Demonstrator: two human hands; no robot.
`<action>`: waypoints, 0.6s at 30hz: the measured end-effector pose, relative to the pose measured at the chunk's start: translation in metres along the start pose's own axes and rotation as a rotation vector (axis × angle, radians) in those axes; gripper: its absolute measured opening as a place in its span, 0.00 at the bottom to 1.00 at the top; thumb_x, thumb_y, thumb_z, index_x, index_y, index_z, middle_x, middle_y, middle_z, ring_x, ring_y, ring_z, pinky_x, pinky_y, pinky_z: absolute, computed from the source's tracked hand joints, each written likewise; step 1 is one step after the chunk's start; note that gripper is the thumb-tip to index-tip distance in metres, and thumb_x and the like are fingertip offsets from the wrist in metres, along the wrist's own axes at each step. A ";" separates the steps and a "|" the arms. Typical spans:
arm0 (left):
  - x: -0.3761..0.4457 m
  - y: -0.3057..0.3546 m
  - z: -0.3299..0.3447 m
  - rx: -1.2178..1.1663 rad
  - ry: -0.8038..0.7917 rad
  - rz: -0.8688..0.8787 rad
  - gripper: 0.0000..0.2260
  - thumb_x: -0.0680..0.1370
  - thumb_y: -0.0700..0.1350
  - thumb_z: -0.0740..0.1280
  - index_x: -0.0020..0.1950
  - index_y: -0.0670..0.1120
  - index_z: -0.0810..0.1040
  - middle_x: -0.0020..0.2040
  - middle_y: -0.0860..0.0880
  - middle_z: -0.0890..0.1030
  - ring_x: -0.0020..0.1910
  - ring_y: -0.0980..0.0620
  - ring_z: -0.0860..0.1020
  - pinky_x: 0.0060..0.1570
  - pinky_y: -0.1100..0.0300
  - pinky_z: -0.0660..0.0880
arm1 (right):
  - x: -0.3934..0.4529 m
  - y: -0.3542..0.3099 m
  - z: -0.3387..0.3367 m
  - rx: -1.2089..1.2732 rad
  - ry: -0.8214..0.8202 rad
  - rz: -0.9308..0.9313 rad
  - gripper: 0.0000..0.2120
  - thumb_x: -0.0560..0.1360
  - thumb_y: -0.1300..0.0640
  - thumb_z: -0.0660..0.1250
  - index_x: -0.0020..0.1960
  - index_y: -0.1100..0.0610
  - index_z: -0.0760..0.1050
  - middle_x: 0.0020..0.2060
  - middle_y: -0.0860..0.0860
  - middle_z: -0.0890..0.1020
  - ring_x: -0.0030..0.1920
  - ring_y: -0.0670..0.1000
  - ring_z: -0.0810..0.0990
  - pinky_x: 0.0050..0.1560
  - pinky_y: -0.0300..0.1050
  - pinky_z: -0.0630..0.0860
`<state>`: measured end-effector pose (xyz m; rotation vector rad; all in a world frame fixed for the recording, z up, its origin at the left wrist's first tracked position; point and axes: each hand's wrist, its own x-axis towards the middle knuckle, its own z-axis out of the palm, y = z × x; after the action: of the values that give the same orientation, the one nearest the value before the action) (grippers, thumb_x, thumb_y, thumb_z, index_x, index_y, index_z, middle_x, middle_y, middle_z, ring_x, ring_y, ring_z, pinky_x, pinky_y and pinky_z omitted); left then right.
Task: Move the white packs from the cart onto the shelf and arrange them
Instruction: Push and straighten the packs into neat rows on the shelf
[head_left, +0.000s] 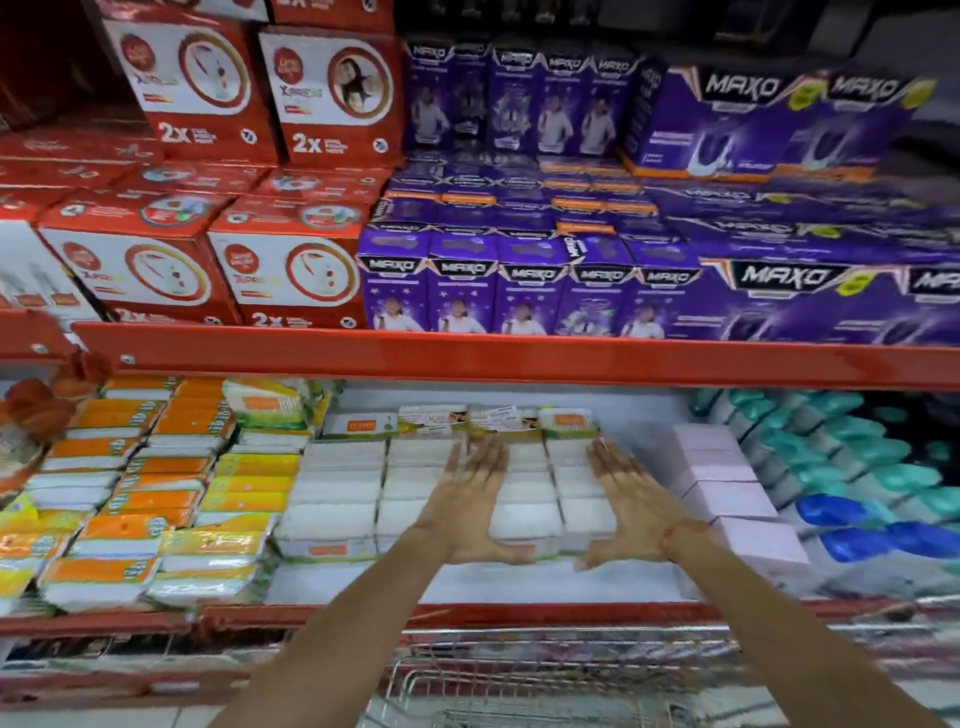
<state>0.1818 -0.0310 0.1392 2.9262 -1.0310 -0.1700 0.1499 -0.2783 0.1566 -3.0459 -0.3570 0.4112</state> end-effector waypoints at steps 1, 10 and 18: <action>0.004 0.008 0.003 0.014 -0.006 -0.013 0.58 0.63 0.78 0.54 0.76 0.40 0.38 0.73 0.48 0.33 0.76 0.46 0.36 0.75 0.40 0.38 | -0.001 0.007 0.005 0.000 -0.009 0.001 0.69 0.54 0.21 0.62 0.74 0.59 0.30 0.74 0.56 0.32 0.75 0.54 0.33 0.77 0.53 0.40; 0.020 0.021 0.020 0.137 -0.045 -0.110 0.54 0.65 0.78 0.45 0.76 0.38 0.53 0.77 0.39 0.57 0.76 0.40 0.54 0.72 0.36 0.53 | 0.006 0.023 0.029 0.011 0.150 -0.040 0.62 0.61 0.29 0.66 0.75 0.61 0.35 0.74 0.52 0.36 0.76 0.54 0.37 0.76 0.49 0.40; 0.013 0.033 0.011 0.141 -0.060 -0.170 0.54 0.61 0.77 0.39 0.73 0.39 0.33 0.78 0.40 0.41 0.77 0.42 0.40 0.75 0.40 0.39 | -0.005 0.011 0.021 -0.086 0.177 -0.011 0.59 0.65 0.29 0.62 0.72 0.62 0.30 0.72 0.54 0.34 0.74 0.54 0.34 0.70 0.47 0.34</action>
<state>0.1702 -0.0653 0.1298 3.1546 -0.8324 -0.1984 0.1417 -0.2895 0.1371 -3.1302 -0.3908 0.1268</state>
